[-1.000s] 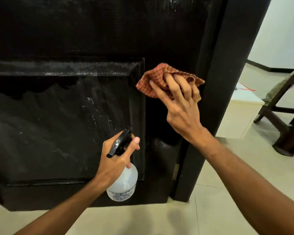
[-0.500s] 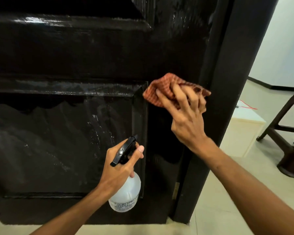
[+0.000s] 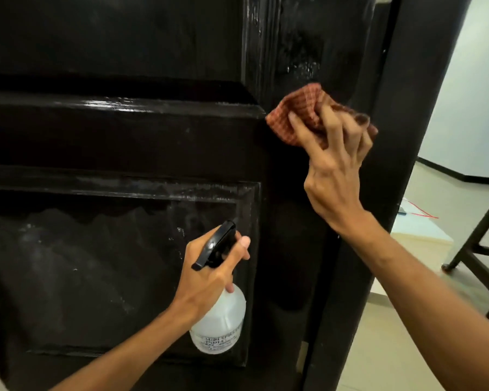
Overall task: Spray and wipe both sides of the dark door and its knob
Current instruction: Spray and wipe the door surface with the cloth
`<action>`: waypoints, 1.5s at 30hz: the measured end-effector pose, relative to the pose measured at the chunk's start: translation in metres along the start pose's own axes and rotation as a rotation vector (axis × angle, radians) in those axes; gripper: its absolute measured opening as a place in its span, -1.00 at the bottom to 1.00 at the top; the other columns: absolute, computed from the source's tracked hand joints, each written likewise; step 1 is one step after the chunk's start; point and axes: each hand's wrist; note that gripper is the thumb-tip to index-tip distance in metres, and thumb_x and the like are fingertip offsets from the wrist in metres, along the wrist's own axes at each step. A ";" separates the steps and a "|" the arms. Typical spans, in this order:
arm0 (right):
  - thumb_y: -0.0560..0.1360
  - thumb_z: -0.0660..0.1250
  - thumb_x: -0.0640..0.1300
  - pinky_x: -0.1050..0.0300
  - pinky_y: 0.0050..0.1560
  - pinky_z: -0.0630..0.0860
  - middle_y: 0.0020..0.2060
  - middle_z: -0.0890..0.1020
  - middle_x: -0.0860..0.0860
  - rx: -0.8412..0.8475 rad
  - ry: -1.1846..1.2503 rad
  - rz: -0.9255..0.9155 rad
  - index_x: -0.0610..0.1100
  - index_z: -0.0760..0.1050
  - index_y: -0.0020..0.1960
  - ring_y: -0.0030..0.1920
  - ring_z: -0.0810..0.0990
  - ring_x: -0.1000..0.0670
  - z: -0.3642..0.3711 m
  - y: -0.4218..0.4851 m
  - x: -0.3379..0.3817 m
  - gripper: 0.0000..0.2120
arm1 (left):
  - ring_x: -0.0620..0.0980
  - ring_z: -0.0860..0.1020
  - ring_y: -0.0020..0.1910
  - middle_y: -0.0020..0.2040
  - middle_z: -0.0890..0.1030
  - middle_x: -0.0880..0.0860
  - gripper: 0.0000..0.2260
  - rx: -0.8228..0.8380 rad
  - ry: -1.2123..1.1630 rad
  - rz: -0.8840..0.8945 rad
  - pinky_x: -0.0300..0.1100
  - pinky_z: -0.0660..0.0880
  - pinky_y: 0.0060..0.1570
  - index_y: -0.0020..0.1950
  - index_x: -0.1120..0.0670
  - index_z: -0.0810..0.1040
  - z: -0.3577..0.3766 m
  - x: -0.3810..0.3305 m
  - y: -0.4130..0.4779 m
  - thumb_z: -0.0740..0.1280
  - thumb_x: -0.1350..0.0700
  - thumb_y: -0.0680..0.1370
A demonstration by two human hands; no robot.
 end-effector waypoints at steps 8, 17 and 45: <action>0.54 0.19 -0.30 -0.18 0.39 0.22 0.51 0.18 -0.06 -0.026 0.036 0.206 0.09 0.31 0.59 0.40 0.20 -0.16 -0.003 0.001 0.029 -0.34 | 0.10 0.50 -0.58 -0.17 0.71 0.13 -0.74 -0.063 0.029 0.060 0.01 0.54 -0.43 -0.08 0.22 0.61 -0.023 -0.035 0.019 0.40 0.01 0.61; 0.46 0.19 -0.33 -0.18 0.29 0.16 0.53 0.14 -0.14 0.028 0.105 0.343 0.00 0.25 0.61 0.40 0.19 -0.20 0.033 -0.003 0.180 -0.27 | 0.14 0.51 -0.59 -0.17 0.72 0.13 -0.81 -0.194 0.137 0.063 0.02 0.57 -0.40 -0.03 0.20 0.62 -0.109 -0.029 0.012 0.39 0.08 0.64; 0.48 0.10 -0.25 -0.14 0.35 0.16 0.53 0.28 -0.14 0.170 0.196 -0.325 -0.09 0.34 0.52 0.44 0.18 -0.20 0.131 0.104 0.518 -0.40 | 0.15 0.55 -0.57 -0.22 0.69 0.07 -0.76 -0.716 0.458 0.027 0.05 0.57 -0.47 -0.11 0.17 0.63 -0.426 0.013 -0.015 0.40 0.04 0.65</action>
Point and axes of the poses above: each hand's wrist, its own y-axis towards the middle knuckle, its own z-axis out of the palm, x = y × z
